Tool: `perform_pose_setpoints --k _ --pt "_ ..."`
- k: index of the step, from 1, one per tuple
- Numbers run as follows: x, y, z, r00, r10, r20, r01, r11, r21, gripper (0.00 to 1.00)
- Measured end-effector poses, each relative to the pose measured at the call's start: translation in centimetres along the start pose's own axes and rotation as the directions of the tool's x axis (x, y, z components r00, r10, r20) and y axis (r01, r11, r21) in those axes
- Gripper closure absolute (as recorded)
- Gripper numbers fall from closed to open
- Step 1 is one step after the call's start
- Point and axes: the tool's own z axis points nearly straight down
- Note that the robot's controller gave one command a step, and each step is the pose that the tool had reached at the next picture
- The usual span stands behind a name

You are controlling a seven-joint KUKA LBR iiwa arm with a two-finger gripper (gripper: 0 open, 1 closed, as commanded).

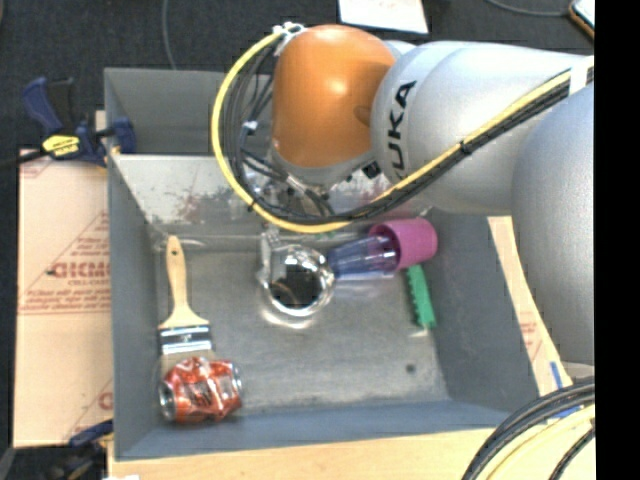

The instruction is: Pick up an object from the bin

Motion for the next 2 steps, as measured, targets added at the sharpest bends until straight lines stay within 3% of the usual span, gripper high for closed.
perform_pose_setpoints --k 1,2 --pt "5.9 -0.1 9.5 0.995 -0.094 -0.029 0.094 0.996 -0.007 0.00" --pt "1.0 -6.6 7.6 0.989 -0.147 0.014 0.147 0.989 0.004 0.00"
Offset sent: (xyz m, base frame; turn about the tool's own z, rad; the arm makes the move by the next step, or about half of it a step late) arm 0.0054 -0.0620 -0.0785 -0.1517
